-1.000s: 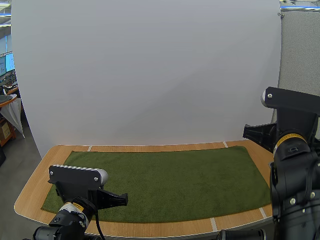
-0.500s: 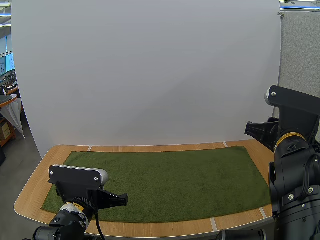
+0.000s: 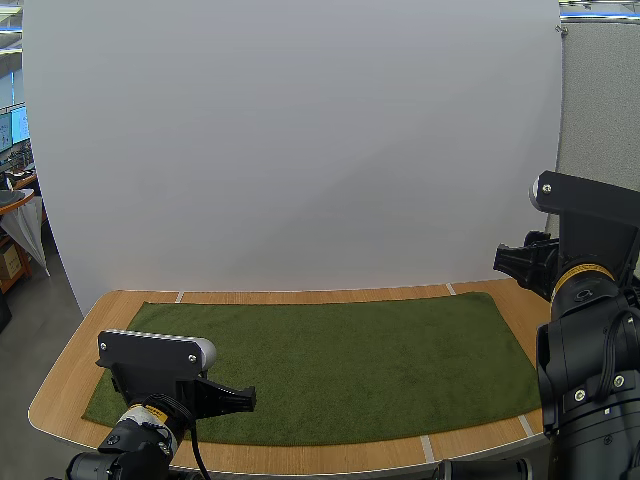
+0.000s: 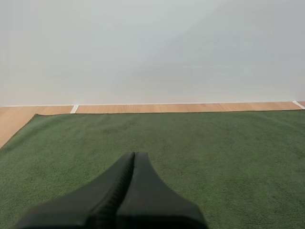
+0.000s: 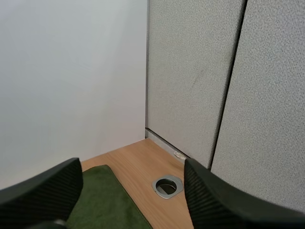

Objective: Fold the towel

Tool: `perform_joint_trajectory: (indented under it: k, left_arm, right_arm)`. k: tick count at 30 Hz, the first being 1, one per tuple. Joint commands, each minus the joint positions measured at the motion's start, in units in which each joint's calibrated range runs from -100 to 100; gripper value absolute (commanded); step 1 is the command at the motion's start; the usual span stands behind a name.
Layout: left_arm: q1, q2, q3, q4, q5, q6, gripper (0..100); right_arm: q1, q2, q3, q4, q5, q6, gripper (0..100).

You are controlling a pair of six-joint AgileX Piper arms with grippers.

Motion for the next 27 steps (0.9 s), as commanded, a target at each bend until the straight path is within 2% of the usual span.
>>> perform_joint_trajectory:
  k: [1, 5, 11, 16, 27]
  left_arm:
    - [0.02, -0.24, 0.15, 0.28, -0.01, -0.32, 0]
    - [0.02, -0.24, 0.15, 0.28, -0.01, -0.32, 0]
    - [0.02, -0.24, 0.15, 0.28, -0.01, -0.32, 0]
    - [0.02, -0.24, 0.15, 0.28, -0.01, -0.32, 0]
    - [0.02, -0.24, 0.15, 0.28, -0.16, -0.36, 0]
  right_arm:
    - [-1.05, 1.12, -0.49, -1.27, -1.46, 0.38, 100]
    - [-3.17, 6.92, -0.49, -1.63, 1.88, 0.27, 100]
    - [-4.01, 19.24, -2.73, -0.26, 3.36, -5.61, 100]
    - [-4.01, 30.96, -8.72, 3.84, -0.57, -11.21, 100]
    - [-4.01, 57.11, -26.38, 5.04, -8.02, -18.44, 100]
